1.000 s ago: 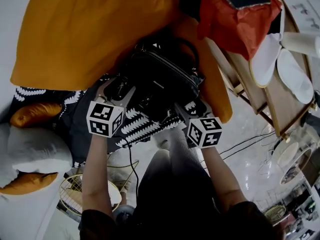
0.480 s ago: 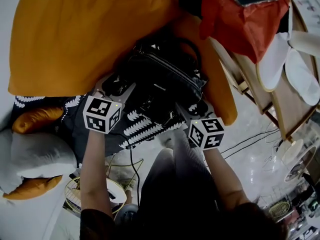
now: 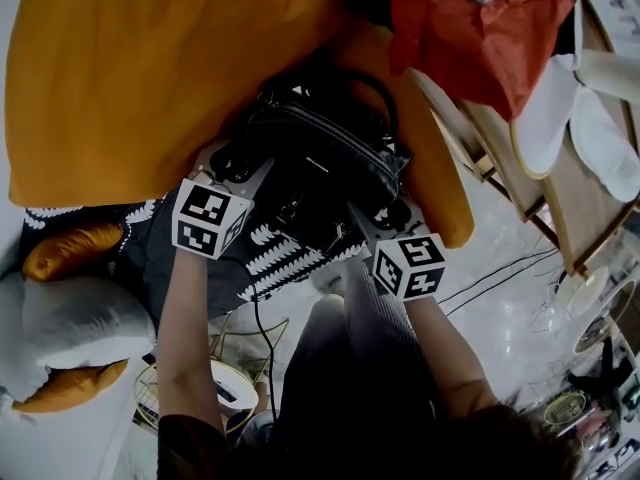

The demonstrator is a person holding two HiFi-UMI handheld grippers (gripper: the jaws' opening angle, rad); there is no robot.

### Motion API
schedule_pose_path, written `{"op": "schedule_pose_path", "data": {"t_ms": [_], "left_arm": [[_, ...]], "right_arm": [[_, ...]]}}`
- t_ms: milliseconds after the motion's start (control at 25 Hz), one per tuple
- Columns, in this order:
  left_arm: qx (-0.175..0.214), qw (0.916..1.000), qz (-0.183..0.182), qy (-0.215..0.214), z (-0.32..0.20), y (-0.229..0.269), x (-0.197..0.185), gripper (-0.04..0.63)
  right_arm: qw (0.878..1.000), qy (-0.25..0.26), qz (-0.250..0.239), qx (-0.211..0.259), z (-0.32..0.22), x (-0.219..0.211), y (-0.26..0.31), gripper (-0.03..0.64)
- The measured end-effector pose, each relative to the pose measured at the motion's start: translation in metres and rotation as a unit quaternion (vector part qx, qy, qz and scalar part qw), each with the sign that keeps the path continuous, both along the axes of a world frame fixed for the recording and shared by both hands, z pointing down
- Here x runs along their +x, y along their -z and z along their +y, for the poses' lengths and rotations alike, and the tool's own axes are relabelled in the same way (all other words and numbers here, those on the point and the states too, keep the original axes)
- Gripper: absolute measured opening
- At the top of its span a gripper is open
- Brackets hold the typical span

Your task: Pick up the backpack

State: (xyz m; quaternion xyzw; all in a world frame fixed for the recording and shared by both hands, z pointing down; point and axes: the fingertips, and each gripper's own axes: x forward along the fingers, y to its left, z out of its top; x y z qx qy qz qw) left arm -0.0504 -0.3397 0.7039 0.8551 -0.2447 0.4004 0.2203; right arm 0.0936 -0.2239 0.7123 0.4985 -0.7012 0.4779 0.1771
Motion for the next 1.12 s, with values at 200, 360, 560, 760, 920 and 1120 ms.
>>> {"op": "schedule_pose_path", "data": {"t_ms": [200,360,560,760,920,1120], "left_arm": [[-0.007,0.9998,0.015,0.012,0.002,0.003,0.000,0.197],[0.001,0.9999,0.012,0.003,0.006,0.006,0.000,0.179],[0.021,0.9997,0.009,-0.004,0.015,0.018,0.001,0.153],[0.018,0.9997,0.018,0.001,0.032,0.031,-0.014,0.130],[0.025,0.9993,0.028,0.008,0.045,0.044,-0.026,0.110],[0.020,0.9990,0.038,0.012,0.069,0.060,-0.036,0.092]], "right_arm": [[1.000,0.005,-0.003,0.001,0.000,-0.002,0.003,0.225],[1.000,0.010,0.000,0.003,0.003,-0.006,0.007,0.185],[1.000,0.011,-0.001,0.006,0.013,-0.010,0.014,0.143],[1.000,0.022,0.003,0.021,0.026,-0.027,0.030,0.088],[0.999,0.029,0.007,0.031,0.033,-0.037,0.038,0.075],[0.999,0.037,0.012,0.036,0.046,-0.042,0.055,0.057]]}}
